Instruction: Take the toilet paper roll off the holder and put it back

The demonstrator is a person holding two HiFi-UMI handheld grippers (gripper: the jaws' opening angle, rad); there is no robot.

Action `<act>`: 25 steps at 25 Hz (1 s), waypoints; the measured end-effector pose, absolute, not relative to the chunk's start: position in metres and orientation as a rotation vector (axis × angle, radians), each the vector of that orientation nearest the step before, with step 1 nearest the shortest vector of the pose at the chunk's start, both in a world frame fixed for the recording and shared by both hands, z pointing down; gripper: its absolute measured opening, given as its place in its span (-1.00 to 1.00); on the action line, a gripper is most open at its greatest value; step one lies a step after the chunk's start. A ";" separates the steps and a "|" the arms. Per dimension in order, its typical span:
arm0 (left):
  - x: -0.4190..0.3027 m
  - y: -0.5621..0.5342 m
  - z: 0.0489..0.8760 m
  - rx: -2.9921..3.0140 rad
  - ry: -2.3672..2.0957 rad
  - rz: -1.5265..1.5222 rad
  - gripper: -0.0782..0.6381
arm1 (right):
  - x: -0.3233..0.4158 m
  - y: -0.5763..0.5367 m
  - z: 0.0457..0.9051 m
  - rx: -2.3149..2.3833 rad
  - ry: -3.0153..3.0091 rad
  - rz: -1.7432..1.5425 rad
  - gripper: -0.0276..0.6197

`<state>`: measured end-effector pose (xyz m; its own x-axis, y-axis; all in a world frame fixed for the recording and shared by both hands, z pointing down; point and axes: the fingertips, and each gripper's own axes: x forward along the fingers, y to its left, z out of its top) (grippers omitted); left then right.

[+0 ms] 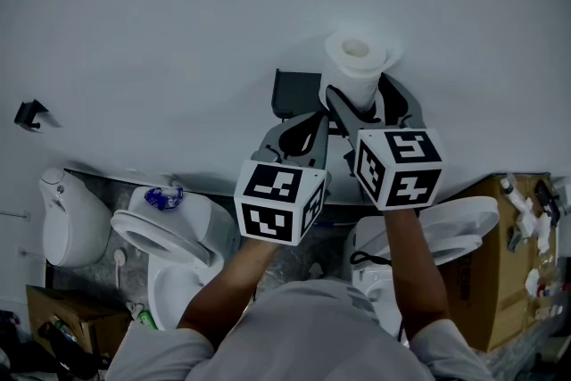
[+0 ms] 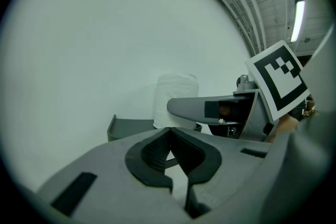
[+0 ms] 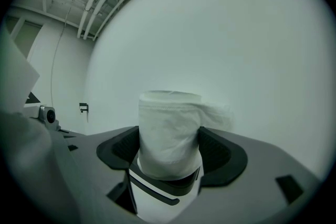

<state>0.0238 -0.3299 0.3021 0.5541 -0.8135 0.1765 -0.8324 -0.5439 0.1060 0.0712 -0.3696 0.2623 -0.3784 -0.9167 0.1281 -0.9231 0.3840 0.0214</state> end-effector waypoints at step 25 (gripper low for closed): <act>0.010 -0.326 0.301 2.594 -1.424 0.144 -0.77 | 0.067 -0.361 0.247 1.689 -2.560 0.041 0.13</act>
